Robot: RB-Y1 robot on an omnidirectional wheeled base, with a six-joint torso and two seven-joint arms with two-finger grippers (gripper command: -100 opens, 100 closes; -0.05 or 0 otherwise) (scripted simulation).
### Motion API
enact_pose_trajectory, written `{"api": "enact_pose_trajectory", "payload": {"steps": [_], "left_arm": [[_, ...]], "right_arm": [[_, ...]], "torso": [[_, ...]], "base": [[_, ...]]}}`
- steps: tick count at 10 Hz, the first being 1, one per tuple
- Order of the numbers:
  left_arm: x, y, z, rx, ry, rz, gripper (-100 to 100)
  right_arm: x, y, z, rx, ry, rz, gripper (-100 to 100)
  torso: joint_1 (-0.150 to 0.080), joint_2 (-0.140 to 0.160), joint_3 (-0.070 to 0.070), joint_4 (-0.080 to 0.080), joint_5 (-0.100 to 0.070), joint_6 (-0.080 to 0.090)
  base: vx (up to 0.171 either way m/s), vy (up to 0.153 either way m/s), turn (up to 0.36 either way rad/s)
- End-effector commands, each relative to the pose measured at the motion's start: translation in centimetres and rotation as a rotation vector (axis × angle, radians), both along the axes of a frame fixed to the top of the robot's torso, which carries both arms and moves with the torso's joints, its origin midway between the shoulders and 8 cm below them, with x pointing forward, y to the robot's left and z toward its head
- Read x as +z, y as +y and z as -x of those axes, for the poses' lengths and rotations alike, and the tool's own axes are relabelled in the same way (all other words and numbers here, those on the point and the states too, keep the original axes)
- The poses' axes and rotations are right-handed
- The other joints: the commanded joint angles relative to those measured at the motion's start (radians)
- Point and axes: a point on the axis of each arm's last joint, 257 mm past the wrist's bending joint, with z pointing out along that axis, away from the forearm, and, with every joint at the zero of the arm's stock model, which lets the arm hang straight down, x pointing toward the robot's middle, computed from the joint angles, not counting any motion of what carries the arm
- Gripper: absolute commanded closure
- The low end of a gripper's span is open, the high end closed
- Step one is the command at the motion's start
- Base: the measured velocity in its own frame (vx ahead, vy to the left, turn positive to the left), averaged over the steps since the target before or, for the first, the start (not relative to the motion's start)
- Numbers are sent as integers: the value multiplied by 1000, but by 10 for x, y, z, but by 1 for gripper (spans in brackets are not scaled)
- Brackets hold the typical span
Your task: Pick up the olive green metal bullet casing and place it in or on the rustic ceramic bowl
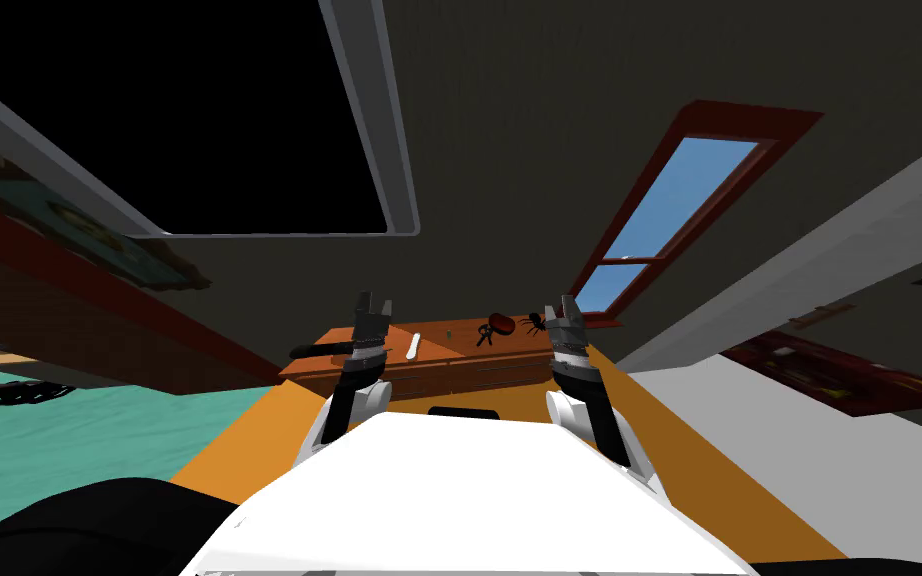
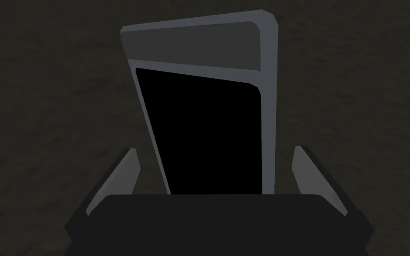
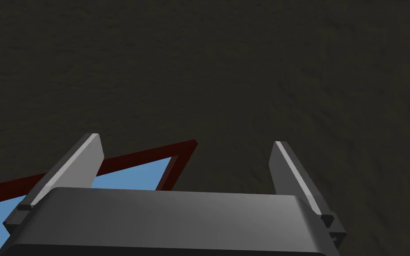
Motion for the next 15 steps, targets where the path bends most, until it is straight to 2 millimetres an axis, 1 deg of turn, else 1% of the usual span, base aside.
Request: {"api": "enact_pose_trajectory", "payload": {"steps": [1, 3, 5, 6, 9, 10, 11, 12, 15], "left_arm": [[-14, -3, -11, -15, 45, -30, -100], [-33, -5, -26, -25, 105, -58, -100], [-57, -6, -43, -31, 178, -87, -100], [-76, -5, -54, -31, 229, -100, -100], [-123, -2, -81, -25, 366, -147, -100], [-131, 0, -82, -24, 380, -146, -100], [-147, 2, -91, -20, 427, -162, -100], [-151, 2, -91, -19, 434, -162, -100], [-203, 11, -113, -1, 582, -215, -100]], "right_arm": [[0, 0, 0, 0, 0, 0, 0], [0, 0, 0, 0, 0, 0, 0], [0, 0, 0, 0, 0, 0, 0], [0, 0, 0, 0, 0, 0, 0], [0, 0, 0, 0, 0, 0, 0], [0, 0, 0, 0, 0, 0, 0], [0, 0, 0, 0, 0, 0, 0], [0, 0, 0, 0, 0, 0, 0], [0, 0, 0, 0, 0, 0, 0]], "torso": [[0, 0, 0, 0, 0, 0], [-1, 1, 0, 0, 0, 0], [-2, 1, 1, 0, 0, 0], [-2, 1, 1, 0, 0, 0], [-2, 2, 1, 0, 0, 1], [-2, 2, 1, 0, 0, 0], [-1, 1, 1, 0, 0, 0], [-2, 1, 1, 0, 0, 0], [-2, 1, 1, 0, 0, 0]], "base": [[-8, -11, -134], [-19, -17, -113], [-24, -33, -151], [-29, -31, -182], [-30, -33, -239], [-15, -24, -70], [-13, -29, -142], [-8, -20, -85], [-20, -35, -231]]}}
